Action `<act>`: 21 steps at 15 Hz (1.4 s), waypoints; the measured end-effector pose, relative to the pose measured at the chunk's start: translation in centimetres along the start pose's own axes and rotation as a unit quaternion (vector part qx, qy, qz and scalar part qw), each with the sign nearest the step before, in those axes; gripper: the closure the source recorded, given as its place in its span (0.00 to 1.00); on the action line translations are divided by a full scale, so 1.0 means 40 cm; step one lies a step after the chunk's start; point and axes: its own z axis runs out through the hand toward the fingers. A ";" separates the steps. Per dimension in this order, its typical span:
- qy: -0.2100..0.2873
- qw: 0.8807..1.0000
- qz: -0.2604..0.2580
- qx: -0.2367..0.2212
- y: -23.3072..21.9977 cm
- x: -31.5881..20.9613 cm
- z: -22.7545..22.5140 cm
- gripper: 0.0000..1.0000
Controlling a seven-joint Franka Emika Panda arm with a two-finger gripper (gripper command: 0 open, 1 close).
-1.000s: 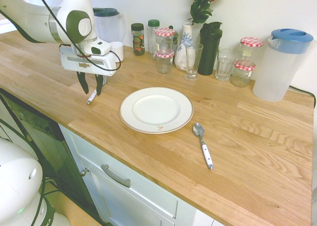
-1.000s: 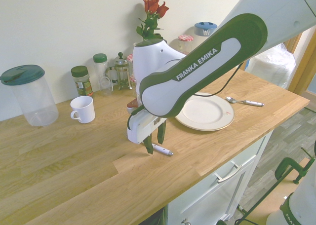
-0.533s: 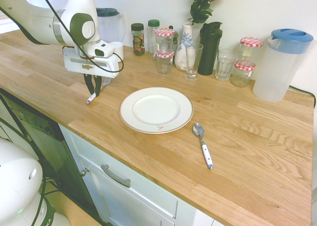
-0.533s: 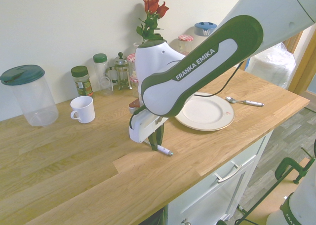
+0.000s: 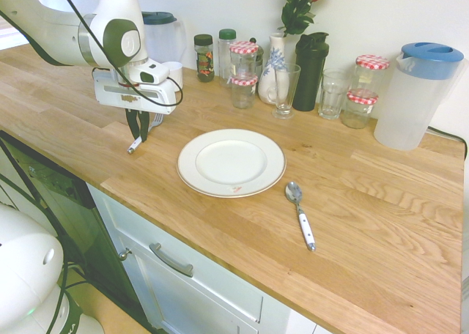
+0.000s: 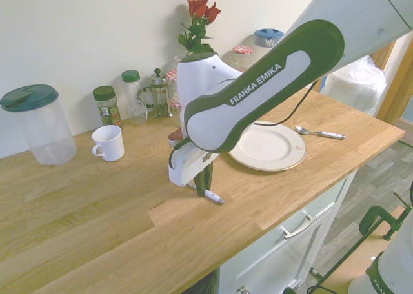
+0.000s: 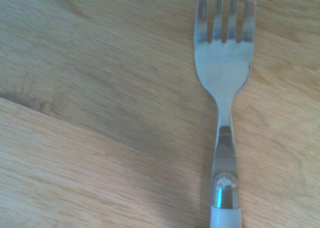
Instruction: Put the fork into the plate
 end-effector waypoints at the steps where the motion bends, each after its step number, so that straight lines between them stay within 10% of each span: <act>1: 0.002 1.000 0.000 0.002 -0.003 -0.002 -0.002 1.00; 8: 0.035 0.999 0.021 0.022 0.046 0.016 -0.112 1.00; 21: 0.001 0.991 0.097 0.093 0.531 0.255 -0.122 1.00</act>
